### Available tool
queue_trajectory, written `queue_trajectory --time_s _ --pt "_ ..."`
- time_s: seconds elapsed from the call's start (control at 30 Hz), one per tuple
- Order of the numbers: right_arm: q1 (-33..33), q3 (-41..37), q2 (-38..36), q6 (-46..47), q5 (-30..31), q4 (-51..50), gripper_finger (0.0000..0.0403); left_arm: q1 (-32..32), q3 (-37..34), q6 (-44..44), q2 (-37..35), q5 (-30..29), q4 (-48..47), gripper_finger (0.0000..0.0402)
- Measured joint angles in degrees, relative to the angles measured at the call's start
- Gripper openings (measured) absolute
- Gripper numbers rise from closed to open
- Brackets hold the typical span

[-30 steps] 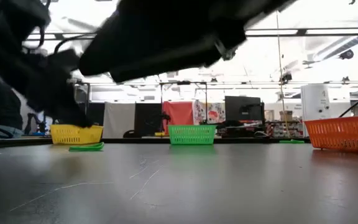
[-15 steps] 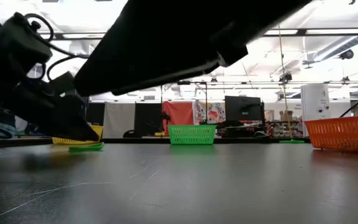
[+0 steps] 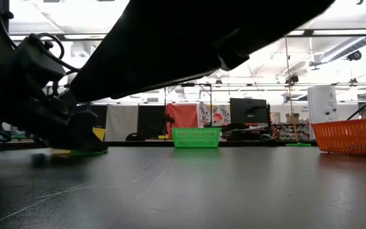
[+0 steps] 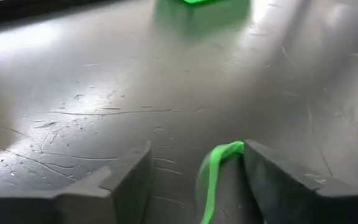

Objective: Sort rubber bands into baskets
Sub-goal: Put the green rubber band into the green bin

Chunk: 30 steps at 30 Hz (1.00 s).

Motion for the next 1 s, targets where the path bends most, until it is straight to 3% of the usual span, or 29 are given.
queue_trajectory --time_s 0.1,0.33,0.6,0.73,0.87,1.0 --pt "0.0 0.0 0.0 -0.5 0.0 0.0 0.0224 0.0 0.0 -0.5 2.6 -1.4 2.9 0.0181" --pt "0.0 0.0 0.0 -0.9 0.0 0.0 0.0224 -0.1 1.5 -1.8 5.7 -2.4 5.4 0.0015" --pt "0.0 0.0 0.0 -1.0 0.0 -0.4 0.0224 -0.1 1.7 -0.3 2.2 2.1 5.6 0.0002" --pt "0.0 0.0 0.0 -1.1 0.0 -1.1 0.0224 -0.2 1.9 5.7 -2.2 7.8 5.9 0.0000" --pt "0.0 0.0 0.0 -1.7 -0.1 -1.5 0.0224 0.2 1.9 10.7 -7.3 9.2 6.0 0.0000" --pt "0.2 0.1 -0.4 -3.0 -4.2 -6.8 0.0224 0.4 1.9 17.2 -12.5 11.2 7.9 0.0000"
